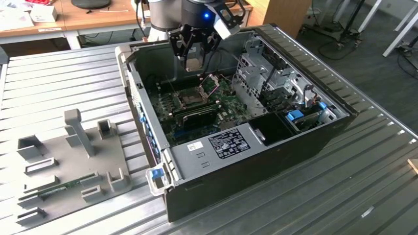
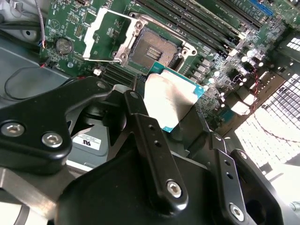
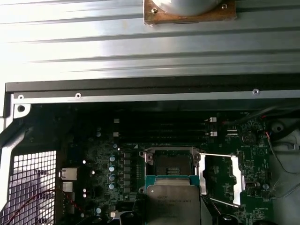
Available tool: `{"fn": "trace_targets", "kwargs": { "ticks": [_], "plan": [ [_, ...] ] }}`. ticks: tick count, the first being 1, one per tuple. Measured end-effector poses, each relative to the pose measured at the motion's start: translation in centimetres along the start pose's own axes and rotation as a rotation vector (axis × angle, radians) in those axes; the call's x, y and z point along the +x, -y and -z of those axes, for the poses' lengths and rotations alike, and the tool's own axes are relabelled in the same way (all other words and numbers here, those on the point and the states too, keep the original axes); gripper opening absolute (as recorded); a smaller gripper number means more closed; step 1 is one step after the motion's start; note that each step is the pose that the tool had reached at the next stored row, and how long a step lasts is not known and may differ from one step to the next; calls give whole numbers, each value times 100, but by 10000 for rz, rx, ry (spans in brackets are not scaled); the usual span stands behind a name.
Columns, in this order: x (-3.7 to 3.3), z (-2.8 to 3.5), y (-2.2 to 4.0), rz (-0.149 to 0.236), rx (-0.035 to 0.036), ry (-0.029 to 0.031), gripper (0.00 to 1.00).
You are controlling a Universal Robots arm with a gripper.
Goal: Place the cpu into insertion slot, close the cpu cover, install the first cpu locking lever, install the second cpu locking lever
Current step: 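Place the cpu into insertion slot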
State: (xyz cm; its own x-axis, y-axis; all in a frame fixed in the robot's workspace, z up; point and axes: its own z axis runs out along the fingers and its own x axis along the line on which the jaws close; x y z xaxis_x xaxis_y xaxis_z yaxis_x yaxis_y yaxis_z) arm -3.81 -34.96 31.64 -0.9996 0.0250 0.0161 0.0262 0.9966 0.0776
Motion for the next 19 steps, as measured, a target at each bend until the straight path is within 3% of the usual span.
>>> {"fn": "trace_targets", "kwargs": {
  "ticks": [11, 19],
  "plan": [
    [0, -23, 2, 0, 0, 2, 54],
    [-1, -79, 6, 0, 1, 1, 54]
  ]
}}
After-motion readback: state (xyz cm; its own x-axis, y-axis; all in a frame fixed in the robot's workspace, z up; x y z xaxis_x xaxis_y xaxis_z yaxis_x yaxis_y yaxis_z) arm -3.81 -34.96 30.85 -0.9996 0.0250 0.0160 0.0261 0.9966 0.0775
